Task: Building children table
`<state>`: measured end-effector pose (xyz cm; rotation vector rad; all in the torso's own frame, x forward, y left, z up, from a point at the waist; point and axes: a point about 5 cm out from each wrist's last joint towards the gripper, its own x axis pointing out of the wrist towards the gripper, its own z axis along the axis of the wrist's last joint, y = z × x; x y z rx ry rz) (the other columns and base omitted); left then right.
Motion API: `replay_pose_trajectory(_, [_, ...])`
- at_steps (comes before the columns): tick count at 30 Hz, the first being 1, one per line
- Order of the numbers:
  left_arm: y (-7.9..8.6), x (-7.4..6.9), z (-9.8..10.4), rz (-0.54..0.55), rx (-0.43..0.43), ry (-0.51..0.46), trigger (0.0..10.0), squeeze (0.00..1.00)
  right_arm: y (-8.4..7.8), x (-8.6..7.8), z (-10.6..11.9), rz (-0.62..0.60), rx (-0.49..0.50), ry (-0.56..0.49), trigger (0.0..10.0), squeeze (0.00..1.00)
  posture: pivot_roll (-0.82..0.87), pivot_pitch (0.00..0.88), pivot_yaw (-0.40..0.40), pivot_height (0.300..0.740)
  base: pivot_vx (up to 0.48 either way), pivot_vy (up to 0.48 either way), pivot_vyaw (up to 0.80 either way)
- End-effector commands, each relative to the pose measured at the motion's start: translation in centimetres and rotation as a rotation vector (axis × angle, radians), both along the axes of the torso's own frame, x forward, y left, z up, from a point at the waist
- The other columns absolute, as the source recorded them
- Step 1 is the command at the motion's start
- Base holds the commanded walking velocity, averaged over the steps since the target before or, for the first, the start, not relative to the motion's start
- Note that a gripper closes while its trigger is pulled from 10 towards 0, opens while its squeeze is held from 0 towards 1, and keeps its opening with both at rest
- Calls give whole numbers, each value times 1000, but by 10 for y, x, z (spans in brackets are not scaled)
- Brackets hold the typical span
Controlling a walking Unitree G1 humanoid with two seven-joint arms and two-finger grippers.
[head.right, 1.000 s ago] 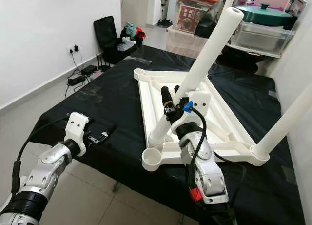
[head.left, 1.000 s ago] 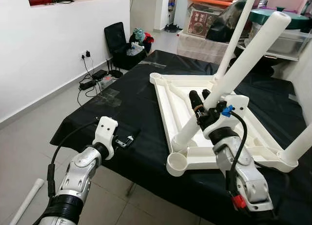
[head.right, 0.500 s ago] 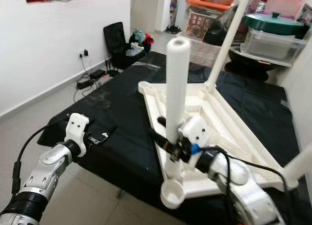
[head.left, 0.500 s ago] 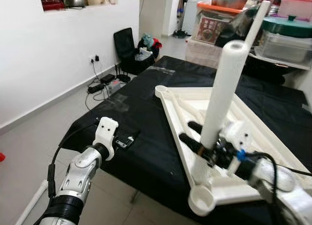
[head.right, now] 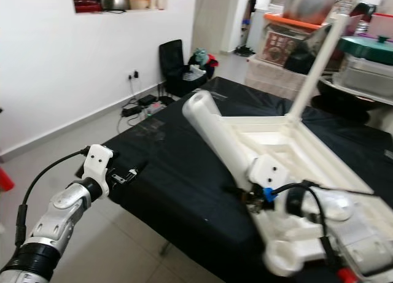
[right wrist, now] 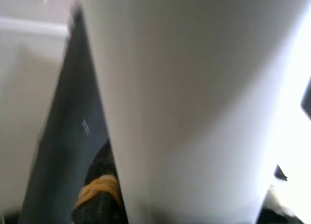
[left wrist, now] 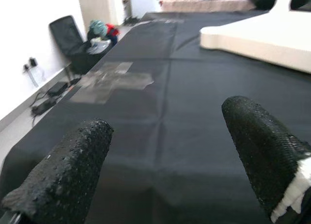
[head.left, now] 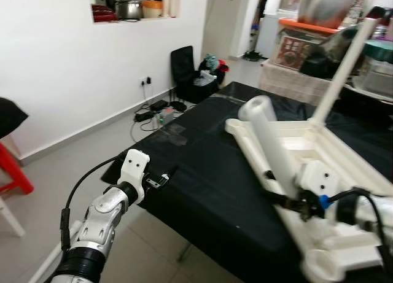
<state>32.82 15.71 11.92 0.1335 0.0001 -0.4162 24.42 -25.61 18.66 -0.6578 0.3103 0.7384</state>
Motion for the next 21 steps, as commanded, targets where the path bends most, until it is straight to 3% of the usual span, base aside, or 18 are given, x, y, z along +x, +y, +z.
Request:
replay_pose_trajectory(1, [-2,-1,-2,-6,9,6,10000,0,-30,-12,-30,-97,-80,192,10000,0,22,0,-98,740,0,0,0])
replay_pose_trajectory(2, [-2,-1,-2,-6,9,6,10000,0,-30,-12,-30,-97,-80,192,10000,0,22,0,-98,740,0,0,0])
replay_pose_trajectory(4, [-2,-2,-3,-6,9,7,10000,0,-51,-12,-32,-143,-162,200,10000,0,22,0,-98,740,0,0,0])
replay_pose_trajectory(18, [-2,-1,-2,-7,18,4,10000,0,-68,-8,-42,-196,-273,182,10000,0,28,0,-93,740,0,0,0])
replay_pose_trajectory(20, [-1,-1,-2,-6,16,4,10000,0,-65,4,-32,-227,-218,81,10000,0,27,0,-92,740,0,0,0])
replay_pose_trajectory(21, [-2,0,-2,-7,15,4,10000,0,-56,18,-19,-259,-130,-34,10000,0,30,0,-93,740,0,0,0])
